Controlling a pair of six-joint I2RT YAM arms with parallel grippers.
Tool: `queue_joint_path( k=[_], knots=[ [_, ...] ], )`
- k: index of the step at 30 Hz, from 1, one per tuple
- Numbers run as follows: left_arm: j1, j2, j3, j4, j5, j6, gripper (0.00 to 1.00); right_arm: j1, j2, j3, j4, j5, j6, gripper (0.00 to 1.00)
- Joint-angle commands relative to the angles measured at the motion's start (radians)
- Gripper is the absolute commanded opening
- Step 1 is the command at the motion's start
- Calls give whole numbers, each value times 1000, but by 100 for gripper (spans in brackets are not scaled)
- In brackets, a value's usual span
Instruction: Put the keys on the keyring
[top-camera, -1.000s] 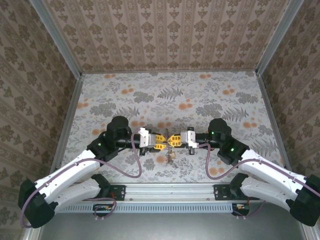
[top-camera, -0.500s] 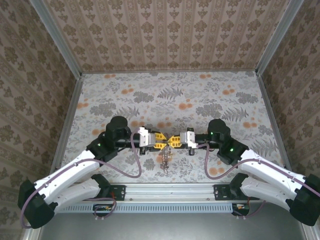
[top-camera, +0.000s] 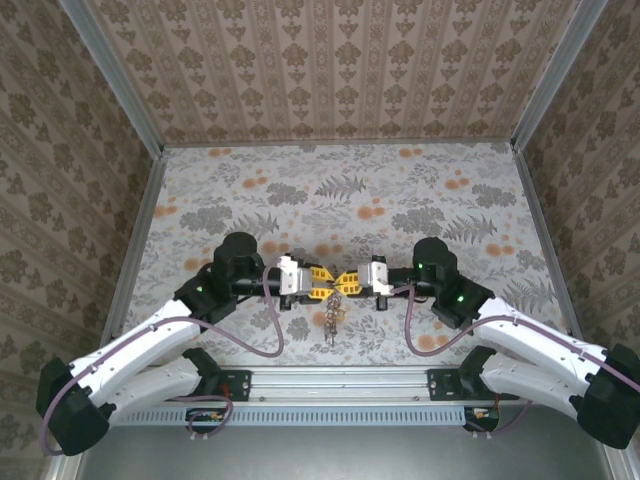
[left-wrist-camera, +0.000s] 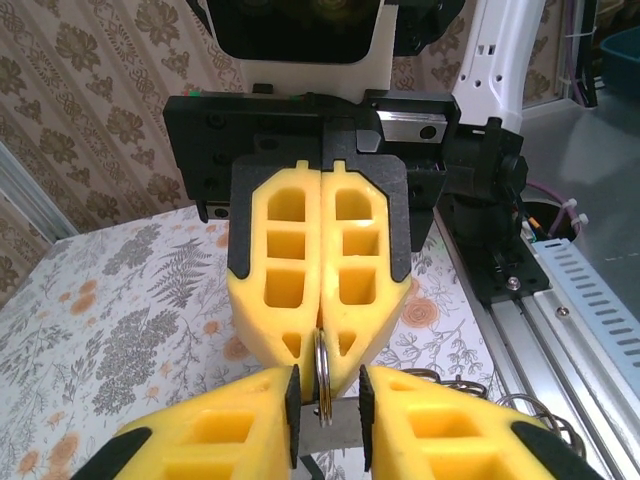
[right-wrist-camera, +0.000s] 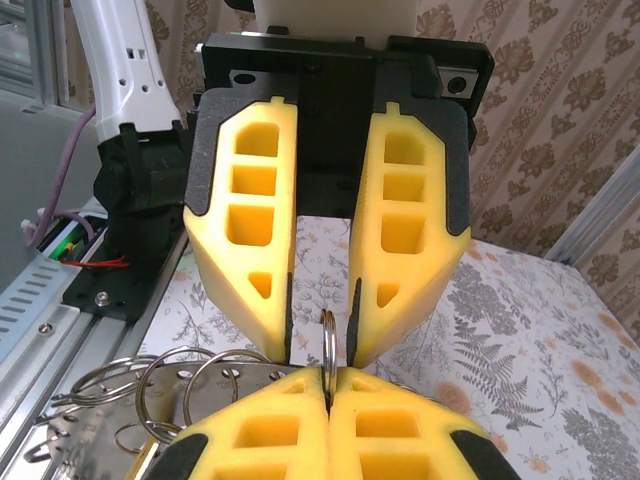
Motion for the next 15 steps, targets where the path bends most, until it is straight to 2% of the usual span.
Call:
queue_joint_path(
  k=[1, 3, 7, 11, 15],
  knots=[
    [-6, -3, 38, -3, -3, 17, 21, 4, -1, 3, 79, -27, 31, 0],
    [-7, -2, 38, -3, -4, 18, 18, 4, 1, 3, 81, -26, 31, 0],
    [-6, -2, 49, -31, -13, 38, 0, 4, -1, 1, 50, -18, 13, 1],
    [-9, -6, 73, -111, -61, 80, 0, 2, -8, 22, -75, 25, -20, 21],
    [-8, 0, 102, -237, -107, 150, 0, -2, -16, 55, -245, 80, -84, 29]
  ],
)
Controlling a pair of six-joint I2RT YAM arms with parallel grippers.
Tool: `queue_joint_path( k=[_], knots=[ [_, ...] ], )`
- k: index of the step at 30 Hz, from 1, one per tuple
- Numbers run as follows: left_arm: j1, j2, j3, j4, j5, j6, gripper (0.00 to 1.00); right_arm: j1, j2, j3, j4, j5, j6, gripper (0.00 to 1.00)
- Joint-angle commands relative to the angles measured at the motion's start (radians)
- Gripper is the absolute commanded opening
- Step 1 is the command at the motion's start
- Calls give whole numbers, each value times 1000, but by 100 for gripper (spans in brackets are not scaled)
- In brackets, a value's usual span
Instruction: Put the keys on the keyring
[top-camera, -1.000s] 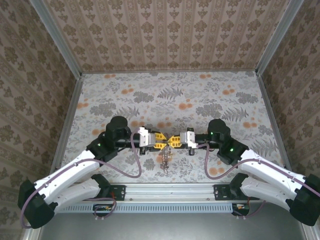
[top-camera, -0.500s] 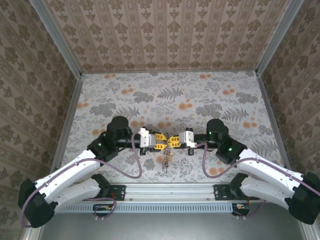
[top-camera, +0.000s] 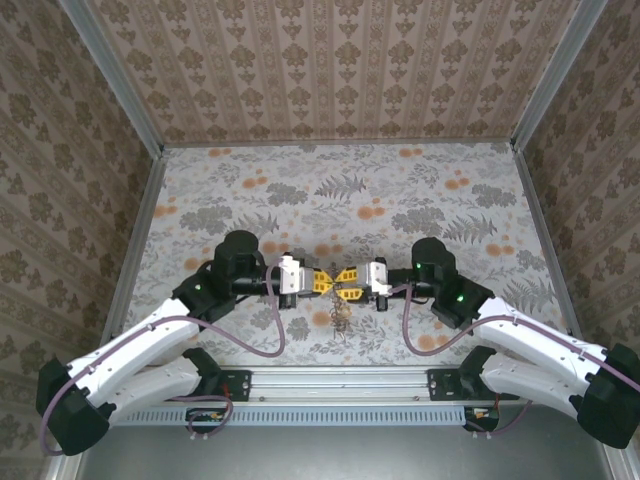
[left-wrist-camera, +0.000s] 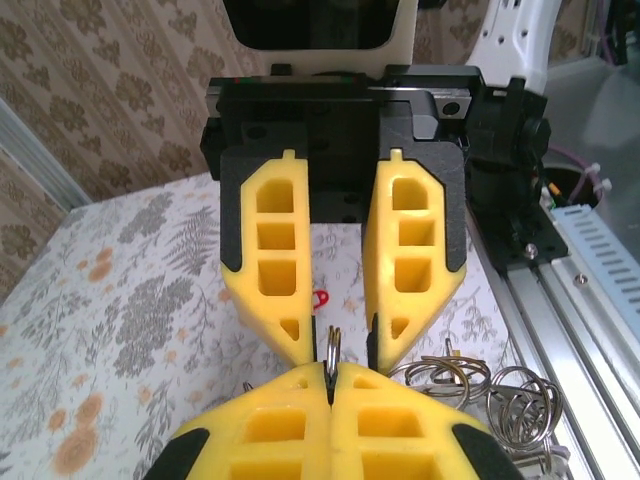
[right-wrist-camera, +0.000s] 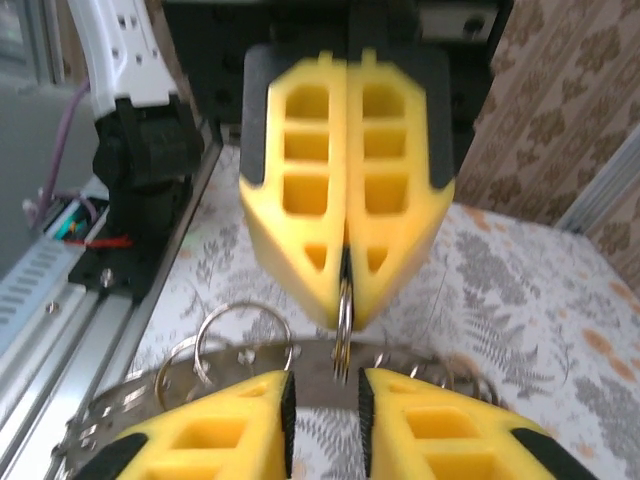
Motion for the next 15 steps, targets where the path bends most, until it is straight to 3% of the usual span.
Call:
queue_joint_path(
  k=[1, 15],
  knots=[
    [-7, 4, 56, -120, -46, 87, 0, -5, -20, 53, -165, 54, -72, 29],
    [-15, 68, 98, -196, -114, 108, 0, -2, 76, 126, -206, -11, -34, 26]
  ],
)
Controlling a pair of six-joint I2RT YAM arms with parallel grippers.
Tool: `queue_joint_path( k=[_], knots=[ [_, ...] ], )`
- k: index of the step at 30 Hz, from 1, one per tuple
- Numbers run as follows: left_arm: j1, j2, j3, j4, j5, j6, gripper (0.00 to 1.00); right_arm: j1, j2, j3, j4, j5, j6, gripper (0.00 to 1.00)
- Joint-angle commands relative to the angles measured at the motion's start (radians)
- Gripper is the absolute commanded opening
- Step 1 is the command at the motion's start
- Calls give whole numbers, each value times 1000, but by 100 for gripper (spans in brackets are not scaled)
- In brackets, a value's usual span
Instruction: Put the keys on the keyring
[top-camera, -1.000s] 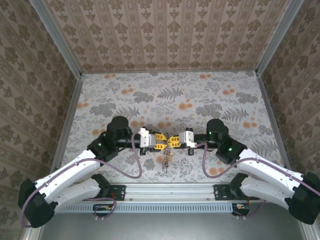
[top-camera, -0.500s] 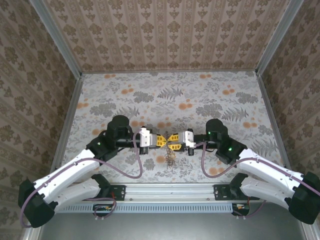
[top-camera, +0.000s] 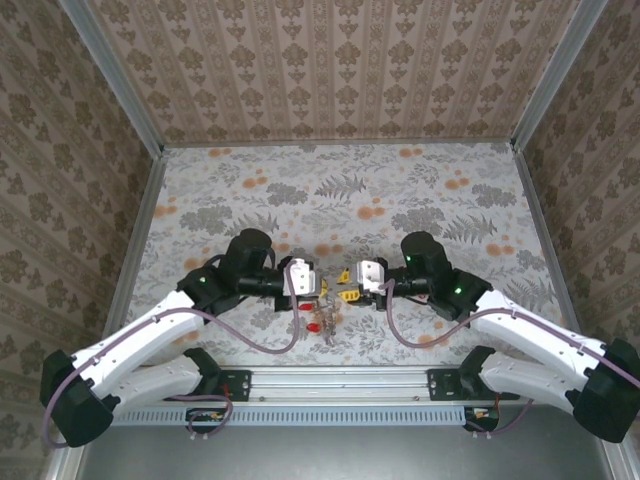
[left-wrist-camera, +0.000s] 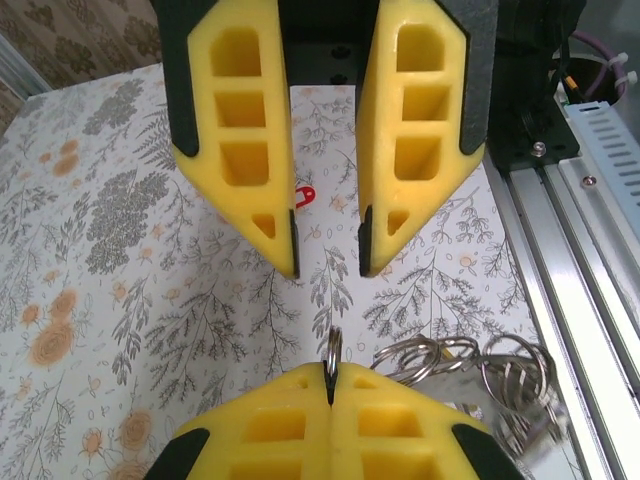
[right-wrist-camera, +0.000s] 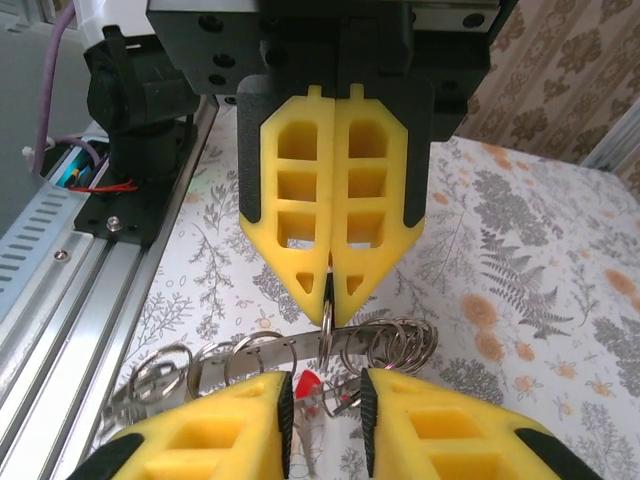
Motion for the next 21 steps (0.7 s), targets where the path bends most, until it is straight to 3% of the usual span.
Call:
queue_joint_path(
  k=[1, 21],
  knots=[
    [-9, 4, 51, 11, -2, 23, 0, 2, 27, 43, -25, -38, 23, 26],
    [-14, 12, 43, 40, 14, 0, 0, 19, 95, 33, 57, -10, 78, 25]
  ],
)
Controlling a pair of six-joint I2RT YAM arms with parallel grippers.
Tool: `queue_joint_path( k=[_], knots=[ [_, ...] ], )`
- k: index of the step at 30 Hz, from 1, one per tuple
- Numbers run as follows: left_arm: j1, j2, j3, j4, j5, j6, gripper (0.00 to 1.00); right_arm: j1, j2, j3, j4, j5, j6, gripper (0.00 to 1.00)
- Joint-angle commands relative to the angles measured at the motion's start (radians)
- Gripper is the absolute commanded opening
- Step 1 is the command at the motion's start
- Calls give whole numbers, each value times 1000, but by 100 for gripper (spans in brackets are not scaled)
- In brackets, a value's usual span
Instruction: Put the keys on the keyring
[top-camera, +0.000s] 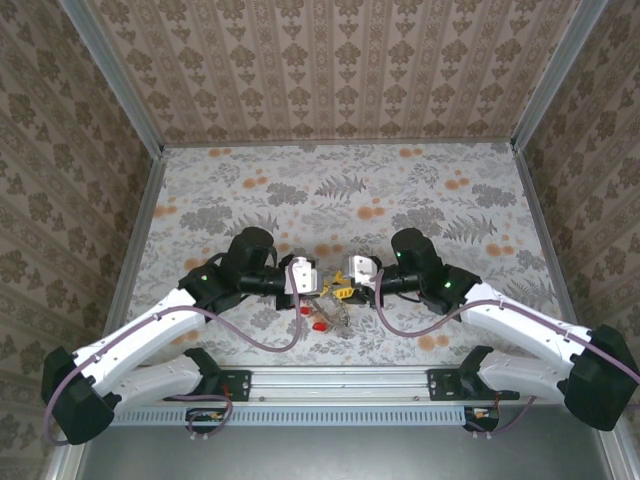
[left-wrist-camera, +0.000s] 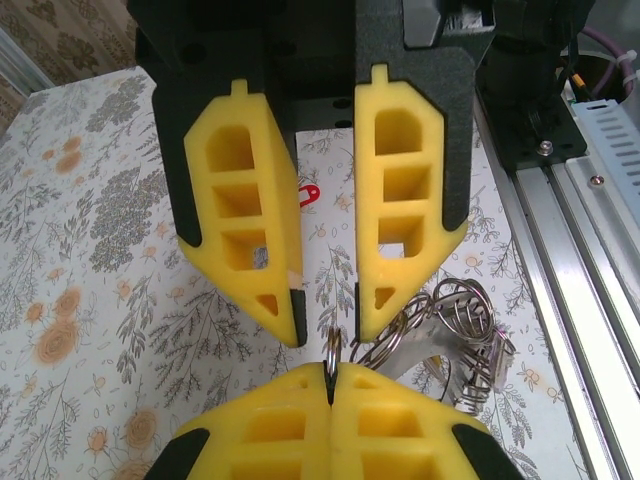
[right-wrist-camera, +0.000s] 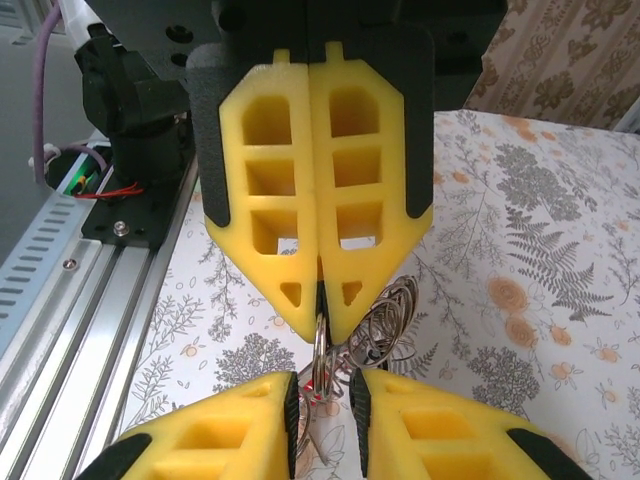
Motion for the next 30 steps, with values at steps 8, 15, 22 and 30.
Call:
queue_joint_path(
  k=[8, 15, 22, 30],
  knots=[
    [-8, 1, 26, 46, 32, -4, 0, 15, 14, 16, 45, 20, 12, 0],
    [-9, -28, -3, 71, 43, -13, 26, 15, -24, -50, 203, 25, 58, 0],
    [18, -74, -52, 97, 44, -32, 30, 14, -49, -85, 279, -10, 74, 0],
    [52, -91, -95, 136, 41, -47, 31, 7, -57, -90, 299, -35, 87, 0]
  ],
)
